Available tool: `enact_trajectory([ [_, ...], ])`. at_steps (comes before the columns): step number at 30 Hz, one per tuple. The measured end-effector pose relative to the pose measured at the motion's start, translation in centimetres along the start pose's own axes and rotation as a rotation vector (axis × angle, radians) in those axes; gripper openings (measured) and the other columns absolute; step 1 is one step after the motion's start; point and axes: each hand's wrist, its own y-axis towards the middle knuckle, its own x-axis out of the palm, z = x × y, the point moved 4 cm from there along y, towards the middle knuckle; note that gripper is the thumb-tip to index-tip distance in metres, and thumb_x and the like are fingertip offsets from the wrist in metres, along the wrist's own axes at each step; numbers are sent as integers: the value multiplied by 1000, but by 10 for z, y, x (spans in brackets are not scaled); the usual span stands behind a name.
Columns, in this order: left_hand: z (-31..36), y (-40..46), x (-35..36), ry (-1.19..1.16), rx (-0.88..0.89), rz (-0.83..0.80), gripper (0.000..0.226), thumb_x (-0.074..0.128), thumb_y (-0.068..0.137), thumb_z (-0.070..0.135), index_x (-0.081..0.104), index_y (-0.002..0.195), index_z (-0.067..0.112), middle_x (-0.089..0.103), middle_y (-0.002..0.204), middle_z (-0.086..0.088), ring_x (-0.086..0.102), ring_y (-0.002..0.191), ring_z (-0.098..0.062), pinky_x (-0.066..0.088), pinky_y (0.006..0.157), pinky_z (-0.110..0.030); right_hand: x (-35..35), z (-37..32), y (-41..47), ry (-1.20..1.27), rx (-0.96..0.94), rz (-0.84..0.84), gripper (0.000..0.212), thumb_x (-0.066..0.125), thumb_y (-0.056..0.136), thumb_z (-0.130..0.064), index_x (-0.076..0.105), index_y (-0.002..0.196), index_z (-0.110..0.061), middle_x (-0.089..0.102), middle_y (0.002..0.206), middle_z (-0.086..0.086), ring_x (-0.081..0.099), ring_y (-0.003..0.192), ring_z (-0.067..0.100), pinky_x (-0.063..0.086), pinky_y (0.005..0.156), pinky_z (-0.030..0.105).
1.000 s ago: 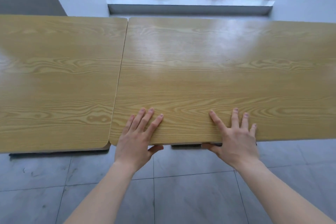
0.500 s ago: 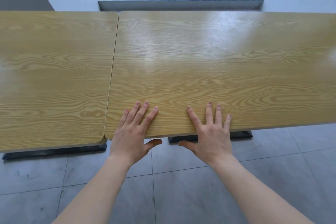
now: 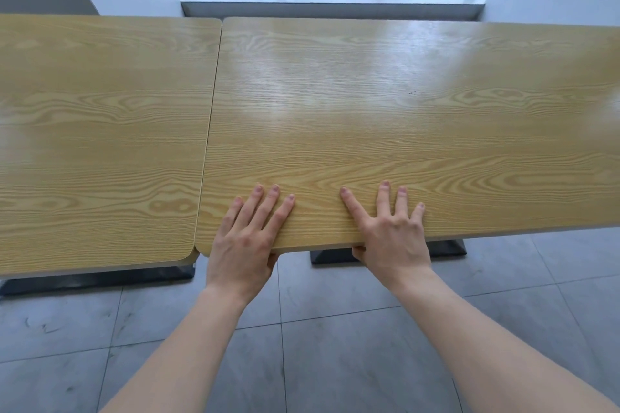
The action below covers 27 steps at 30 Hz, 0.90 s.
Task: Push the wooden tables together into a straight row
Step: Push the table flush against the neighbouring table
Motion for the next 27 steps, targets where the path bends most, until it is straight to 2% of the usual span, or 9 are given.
enact_trajectory([
  [6, 5, -5, -4, -7, 14, 23, 93, 84, 79, 22, 35, 158, 23, 35, 164, -3, 27, 154, -28, 25, 124, -52, -7, -4, -3, -4, 2, -43, 105, 69, 92, -52, -11, 160, -40, 22, 162, 36, 30, 144, 59, 36, 111, 70],
  [12, 4, -9, -2, -37, 16, 56, 97, 87, 73, 15, 39, 156, 23, 40, 162, -2, 31, 152, -29, 28, 123, -53, -5, -7, -9, -14, -9, -47, 91, 61, 100, -30, -5, 161, -38, 28, 159, 36, 35, 142, 57, 39, 111, 65],
  [14, 1, -9, 1, -33, 24, 58, 99, 87, 71, 16, 37, 157, 24, 38, 163, 0, 29, 153, -27, 26, 124, -52, -4, -8, -9, -32, 3, -17, 89, 65, 99, -26, 3, 162, -38, 32, 157, 37, 39, 139, 58, 41, 109, 66],
  [18, -2, -4, 5, -53, -4, -7, 98, 86, 74, 25, 34, 157, 30, 34, 165, 5, 24, 155, -24, 21, 126, -49, -3, -9, -14, 32, 31, 103, 84, 76, 88, -12, 35, 158, -33, 44, 148, 39, 47, 131, 61, 46, 102, 70],
  [20, 0, -4, 4, -75, -40, -44, 98, 85, 76, 38, 30, 157, 34, 28, 166, 7, 16, 157, -21, 13, 127, -46, -4, -9, -16, 99, 46, 95, 85, 82, 84, -22, 39, 157, -32, 43, 149, 40, 44, 132, 63, 44, 102, 72],
  [22, 2, -3, 3, -91, -47, -97, 103, 78, 74, 60, 22, 158, 37, 19, 169, 10, 4, 158, -17, 2, 128, -43, -3, -9, -15, 164, 55, 50, 96, 83, 79, -53, 34, 159, -32, 36, 153, 40, 37, 137, 63, 38, 106, 73],
  [24, 2, -4, 1, -102, -43, -135, 106, 64, 73, 79, 14, 158, 39, 8, 170, 12, -8, 157, -14, -4, 127, -42, -4, -10, -19, 198, 48, 32, 102, 65, 78, -79, 29, 161, -33, 30, 157, 38, 31, 142, 61, 32, 111, 72],
  [27, 3, -3, -6, -147, -63, -111, 90, 39, 85, 86, 14, 159, 41, 5, 171, 12, -12, 156, -11, -6, 127, -42, -10, -6, -20, 280, 64, 61, 97, 32, 80, -93, 33, 159, -36, 31, 159, 34, 26, 145, 57, 27, 114, 71],
])
